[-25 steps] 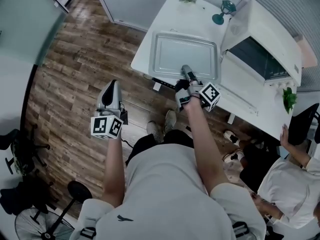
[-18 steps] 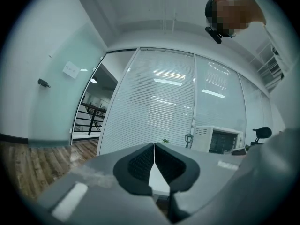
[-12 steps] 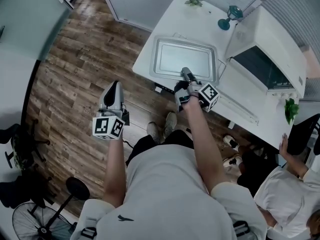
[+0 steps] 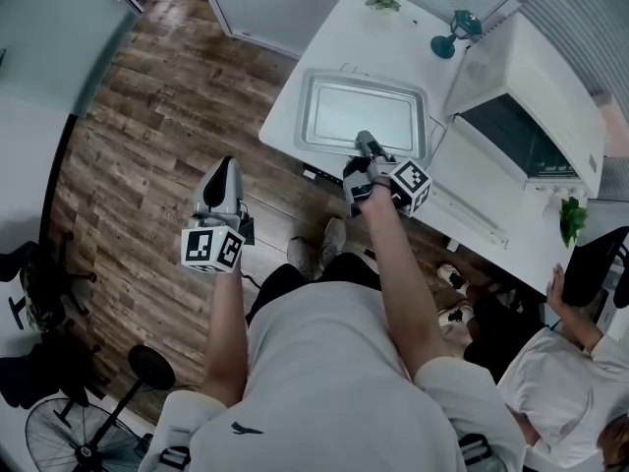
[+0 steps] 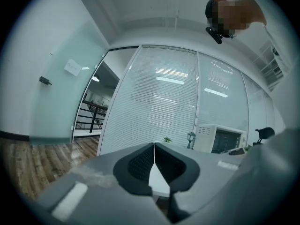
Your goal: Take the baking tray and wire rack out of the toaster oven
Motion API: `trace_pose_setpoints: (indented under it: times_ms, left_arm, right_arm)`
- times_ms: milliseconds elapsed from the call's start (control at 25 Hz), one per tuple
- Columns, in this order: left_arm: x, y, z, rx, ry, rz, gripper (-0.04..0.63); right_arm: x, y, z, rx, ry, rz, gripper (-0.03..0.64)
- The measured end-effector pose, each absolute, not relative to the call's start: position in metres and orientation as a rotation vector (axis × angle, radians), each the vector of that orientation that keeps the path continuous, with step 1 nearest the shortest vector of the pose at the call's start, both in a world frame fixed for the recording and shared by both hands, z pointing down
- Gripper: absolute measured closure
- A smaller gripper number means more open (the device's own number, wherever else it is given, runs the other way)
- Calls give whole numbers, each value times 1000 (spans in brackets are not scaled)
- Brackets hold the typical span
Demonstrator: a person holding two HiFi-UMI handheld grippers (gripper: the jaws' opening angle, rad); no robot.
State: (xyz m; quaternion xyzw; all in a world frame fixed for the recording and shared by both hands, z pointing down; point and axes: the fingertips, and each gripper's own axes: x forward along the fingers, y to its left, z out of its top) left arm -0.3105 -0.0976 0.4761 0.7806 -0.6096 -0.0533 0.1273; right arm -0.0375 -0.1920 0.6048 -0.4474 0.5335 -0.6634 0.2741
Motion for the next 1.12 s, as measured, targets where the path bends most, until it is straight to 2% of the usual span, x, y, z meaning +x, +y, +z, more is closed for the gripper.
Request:
trace_pose_setpoints:
  times_ms: [280, 480, 680, 880, 1120]
  left_arm:
    - [-298, -105, 483, 2286, -1711, -154, 586]
    - [-274, -106, 491, 2312, -1634, -141, 586]
    - [-260, -107, 491, 2331, -1595, -140, 586]
    - [-225, -102, 501, 2378, -1470, -116, 586]
    - [-139, -95, 526, 2506, -1162, 16, 586]
  right_arm:
    - [-42, -194, 599, -1203, 1432, -1824, 555]
    - [-46, -188, 597, -1189, 1418, -1882, 391]
    - [-41, -183, 592, -1259, 1484, -1896, 321]
    - [-40, -181, 582, -1252, 1546, -1872, 318]
    - [-40, -180, 577, -1215, 1554, -1872, 319]
